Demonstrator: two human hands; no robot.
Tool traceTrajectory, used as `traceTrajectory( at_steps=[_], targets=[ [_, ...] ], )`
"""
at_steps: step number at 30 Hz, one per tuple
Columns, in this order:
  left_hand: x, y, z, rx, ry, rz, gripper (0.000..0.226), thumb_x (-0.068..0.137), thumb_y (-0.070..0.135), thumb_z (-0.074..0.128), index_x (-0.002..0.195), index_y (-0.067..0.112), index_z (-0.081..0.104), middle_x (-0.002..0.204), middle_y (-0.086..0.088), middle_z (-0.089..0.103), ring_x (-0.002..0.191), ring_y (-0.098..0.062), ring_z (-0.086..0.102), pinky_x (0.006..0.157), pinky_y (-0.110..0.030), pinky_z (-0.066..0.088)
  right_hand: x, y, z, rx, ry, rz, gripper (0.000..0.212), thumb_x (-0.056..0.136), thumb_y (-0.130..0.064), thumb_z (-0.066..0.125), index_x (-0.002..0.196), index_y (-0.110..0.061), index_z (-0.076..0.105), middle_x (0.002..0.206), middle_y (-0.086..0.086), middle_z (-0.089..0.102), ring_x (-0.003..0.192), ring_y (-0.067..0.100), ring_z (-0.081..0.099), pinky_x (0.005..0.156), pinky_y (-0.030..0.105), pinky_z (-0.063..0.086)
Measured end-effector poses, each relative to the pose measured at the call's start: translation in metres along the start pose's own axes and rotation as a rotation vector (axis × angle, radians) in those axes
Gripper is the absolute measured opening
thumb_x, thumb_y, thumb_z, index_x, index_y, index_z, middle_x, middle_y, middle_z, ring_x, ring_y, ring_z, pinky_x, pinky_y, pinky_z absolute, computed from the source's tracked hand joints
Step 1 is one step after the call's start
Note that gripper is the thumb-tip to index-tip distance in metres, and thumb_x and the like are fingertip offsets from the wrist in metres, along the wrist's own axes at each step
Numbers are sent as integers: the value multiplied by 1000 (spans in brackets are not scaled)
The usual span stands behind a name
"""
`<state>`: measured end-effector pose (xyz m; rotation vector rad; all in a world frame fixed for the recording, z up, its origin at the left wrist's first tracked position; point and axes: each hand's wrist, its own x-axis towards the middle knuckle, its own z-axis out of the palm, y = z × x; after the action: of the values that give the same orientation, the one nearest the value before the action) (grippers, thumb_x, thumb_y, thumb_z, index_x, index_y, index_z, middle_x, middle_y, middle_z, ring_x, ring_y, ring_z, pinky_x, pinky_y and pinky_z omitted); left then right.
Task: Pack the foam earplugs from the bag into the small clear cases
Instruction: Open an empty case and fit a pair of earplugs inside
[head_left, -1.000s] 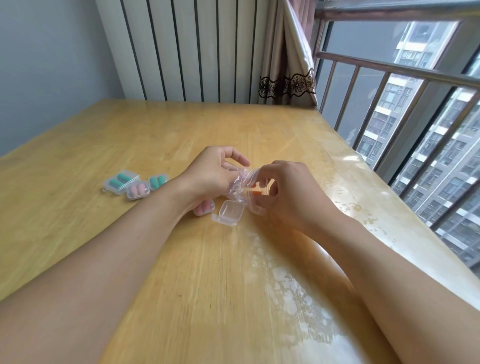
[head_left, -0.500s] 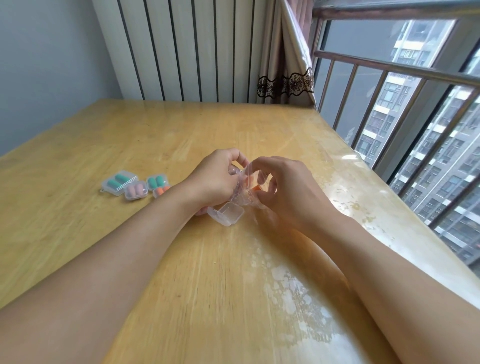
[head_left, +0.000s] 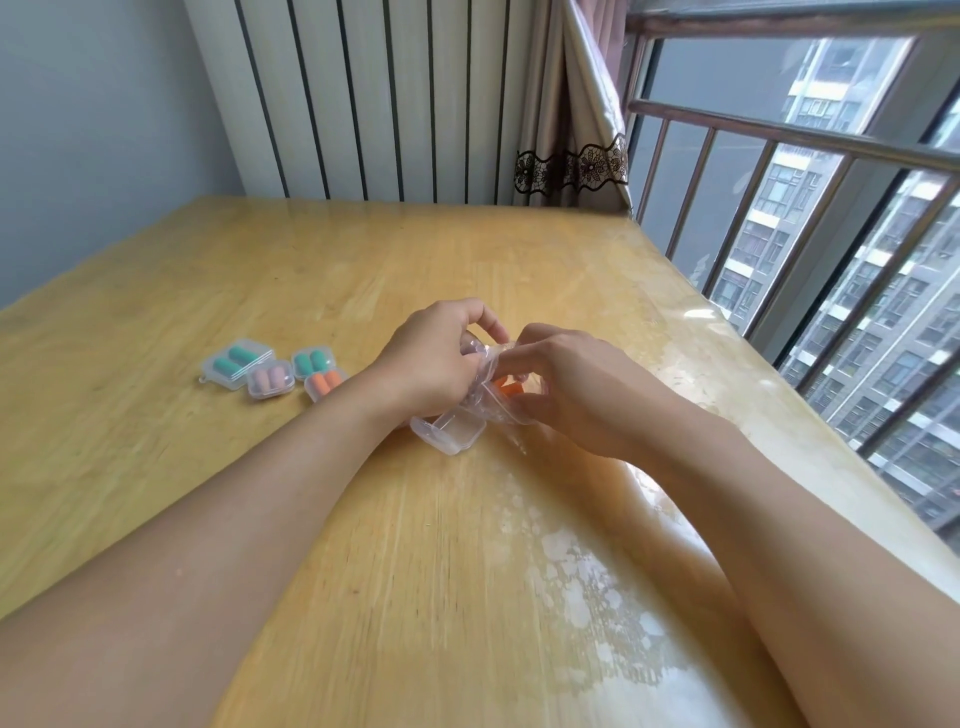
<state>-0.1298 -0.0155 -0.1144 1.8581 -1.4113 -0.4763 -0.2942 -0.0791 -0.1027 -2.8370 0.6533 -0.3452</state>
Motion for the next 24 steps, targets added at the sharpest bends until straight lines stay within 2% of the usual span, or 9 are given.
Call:
traceTrajectory(
  at_steps=[4,6,11,13,17,19,21,23,24],
  targets=[
    [-1,-1,2,23,25,12,27,95,3,54,99,27,66,73,-1,75,58,-11,64,60,-27,50,2,-2,6,-73,-38,114,14,97,-31,54,110,-27,58,101,-3,57,86,25,62,72,39,52],
    [-1,-2,3,-5,70,11,24,93,3,57,99,24,67,76,-4,75,58,-13,62,60,-24,47,3,-3,8,-84,-38,161,20,97,-38,48,105,-22,55,100,-1,58,87,26,62,73,38,51],
    [1,-6,5,-28,138,33,13,93,8,65,95,20,70,61,6,65,46,1,52,51,-14,39,1,-1,2,-107,-87,189,25,96,-44,52,106,-22,58,98,-3,55,85,23,59,73,36,51],
    [1,-6,6,-27,158,44,12,92,7,66,93,19,70,60,3,67,43,4,50,46,-8,35,0,-3,1,-116,-74,196,26,97,-45,51,107,-22,59,99,-3,55,84,23,59,73,36,51],
    [0,-5,8,2,223,48,15,88,5,70,87,20,69,65,-1,72,53,-4,58,52,-14,42,-2,-3,1,-111,-97,196,29,98,-45,51,108,-19,56,106,0,54,84,23,57,74,36,49],
    [-1,-4,10,16,249,45,16,85,2,68,87,18,69,64,0,71,58,-13,62,58,-20,45,-4,-2,-3,-56,-90,165,24,97,-41,57,107,-20,58,110,0,54,87,22,58,80,37,50],
    [-1,-5,10,24,266,36,17,84,-1,65,88,15,69,66,0,71,59,-14,62,59,-22,44,-4,-1,-7,30,-38,135,17,95,-36,63,105,-22,61,110,-1,53,89,19,58,79,32,47],
    [-1,-7,10,18,277,23,17,85,-1,65,89,15,69,68,-1,73,57,-12,62,56,-21,44,-3,0,-7,203,26,144,12,94,-33,66,99,-22,61,106,-1,54,90,20,59,76,30,47],
    [0,-8,10,13,284,20,17,85,0,66,88,16,68,67,-1,73,57,-13,64,55,-20,44,-3,1,-7,341,51,166,13,94,-31,67,96,-20,63,105,3,56,88,22,61,75,34,51]
  ],
)
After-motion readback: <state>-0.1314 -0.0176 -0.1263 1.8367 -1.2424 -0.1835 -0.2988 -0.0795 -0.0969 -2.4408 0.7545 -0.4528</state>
